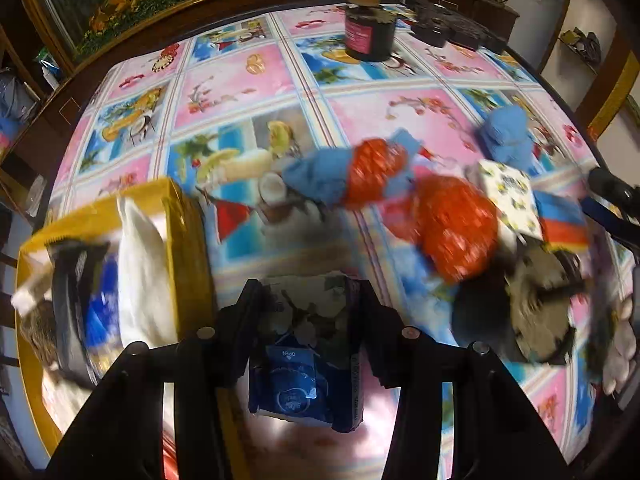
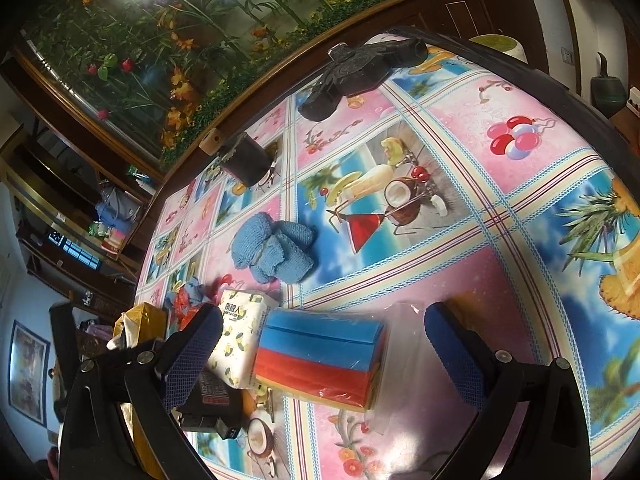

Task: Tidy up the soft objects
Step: 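Grasp the blue Vinda tissue pack with the left tool and lift it, then grasp blue-and-red sponge pack with right tool while left holds Vinda pack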

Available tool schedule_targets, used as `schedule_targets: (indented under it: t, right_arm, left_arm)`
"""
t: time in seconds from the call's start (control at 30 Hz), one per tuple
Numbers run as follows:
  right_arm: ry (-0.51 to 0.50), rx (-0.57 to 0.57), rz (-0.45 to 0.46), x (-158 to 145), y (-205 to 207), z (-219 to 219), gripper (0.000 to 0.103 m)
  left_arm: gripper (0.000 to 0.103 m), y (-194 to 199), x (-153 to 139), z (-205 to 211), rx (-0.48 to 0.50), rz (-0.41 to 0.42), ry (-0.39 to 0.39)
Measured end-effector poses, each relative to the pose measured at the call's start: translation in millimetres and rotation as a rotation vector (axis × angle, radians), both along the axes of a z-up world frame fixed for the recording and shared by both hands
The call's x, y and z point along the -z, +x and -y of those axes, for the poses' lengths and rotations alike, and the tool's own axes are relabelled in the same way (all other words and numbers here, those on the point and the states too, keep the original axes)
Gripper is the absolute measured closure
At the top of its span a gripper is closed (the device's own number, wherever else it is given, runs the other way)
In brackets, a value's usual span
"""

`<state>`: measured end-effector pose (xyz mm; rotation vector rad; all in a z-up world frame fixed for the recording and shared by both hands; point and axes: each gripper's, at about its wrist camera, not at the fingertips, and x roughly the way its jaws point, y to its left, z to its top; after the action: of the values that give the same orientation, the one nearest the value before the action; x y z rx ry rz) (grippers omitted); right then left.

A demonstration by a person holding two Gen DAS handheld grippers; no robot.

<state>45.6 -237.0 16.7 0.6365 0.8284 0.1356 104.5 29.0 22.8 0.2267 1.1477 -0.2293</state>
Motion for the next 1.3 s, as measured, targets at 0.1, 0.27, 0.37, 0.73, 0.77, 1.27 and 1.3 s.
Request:
schedule_targets:
  t: [0.1, 0.27, 0.37, 0.73, 0.77, 1.27, 1.3]
  right_arm:
    - [0.009, 0.000, -0.008, 2, 1, 2, 0.001]
    - [0.004, 0.011, -0.008, 2, 0, 6, 0.001]
    - [0.008, 0.011, -0.008, 2, 0, 6, 0.001]
    - [0.075, 0.051, -0.009, 2, -5, 33, 0.001]
    - [0.080, 0.058, -0.010, 3, -5, 36, 0.001]
    - [-0.037, -0.033, -0.013, 0, 4, 10, 0.001]
    - [-0.037, -0.045, -0.012, 0, 4, 8, 0.001]
  left_arm:
    - [0.058, -26, -2, 5, 0.034, -0.018, -0.046]
    - [0.058, -68, -16, 2, 0.032, -0.024, -0.180]
    - [0.051, -86, -29, 3, 0.044, 0.058, -0.166]
    - [0.037, -102, 15, 20, 0.040, 0.059, -0.092]
    - [0.037, -105, 14, 23, 0.046, 0.080, -0.090]
    - [0.052, -138, -6, 0, -0.001, 0.095, -0.343]
    - [0.052, -143, -8, -2, -0.003, 0.097, -0.360]
